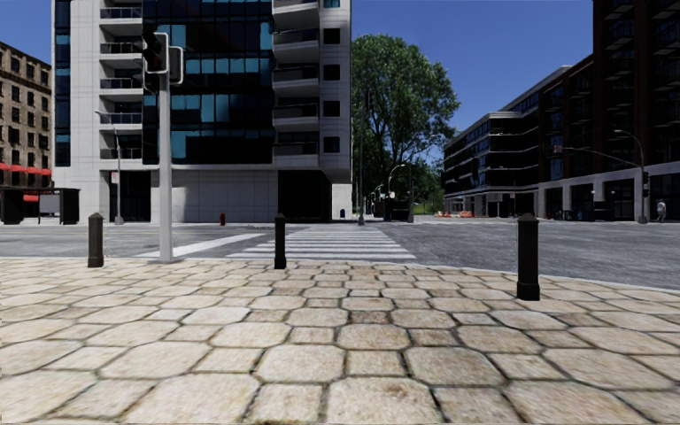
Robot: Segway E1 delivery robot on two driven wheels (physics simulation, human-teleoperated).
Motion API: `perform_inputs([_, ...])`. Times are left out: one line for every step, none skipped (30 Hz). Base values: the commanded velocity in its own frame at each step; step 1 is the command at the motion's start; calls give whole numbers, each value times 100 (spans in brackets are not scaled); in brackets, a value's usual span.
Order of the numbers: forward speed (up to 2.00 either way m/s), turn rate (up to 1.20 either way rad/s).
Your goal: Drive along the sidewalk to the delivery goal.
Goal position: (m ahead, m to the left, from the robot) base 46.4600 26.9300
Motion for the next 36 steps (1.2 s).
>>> perform_inputs([200,0])
perform_inputs([200,0])
perform_inputs([200,0])
perform_inputs([200,0])
perform_inputs([200,0])
perform_inputs([200,0])
perform_inputs([200,0])
perform_inputs([200,0])
perform_inputs([200,0])
perform_inputs([200,0])
perform_inputs([200,0])
perform_inputs([200,0])
perform_inputs([200,0])
perform_inputs([200,0])
perform_inputs([200,0])
perform_inputs([200,0])
perform_inputs([200,0])
perform_inputs([200,0])
perform_inputs([200,0])
perform_inputs([200,0])
perform_inputs([200,0])
perform_inputs([200,0])
perform_inputs([200,0])
perform_inputs([200,0])
perform_inputs([200,0])
perform_inputs([200,0])
perform_inputs([200,0])
perform_inputs([200,0])
perform_inputs([200,0])
perform_inputs([200,0])
perform_inputs([200,0])
perform_inputs([200,0])
perform_inputs([200,0])
perform_inputs([200,0])
perform_inputs([200,0])
perform_inputs([200,0])
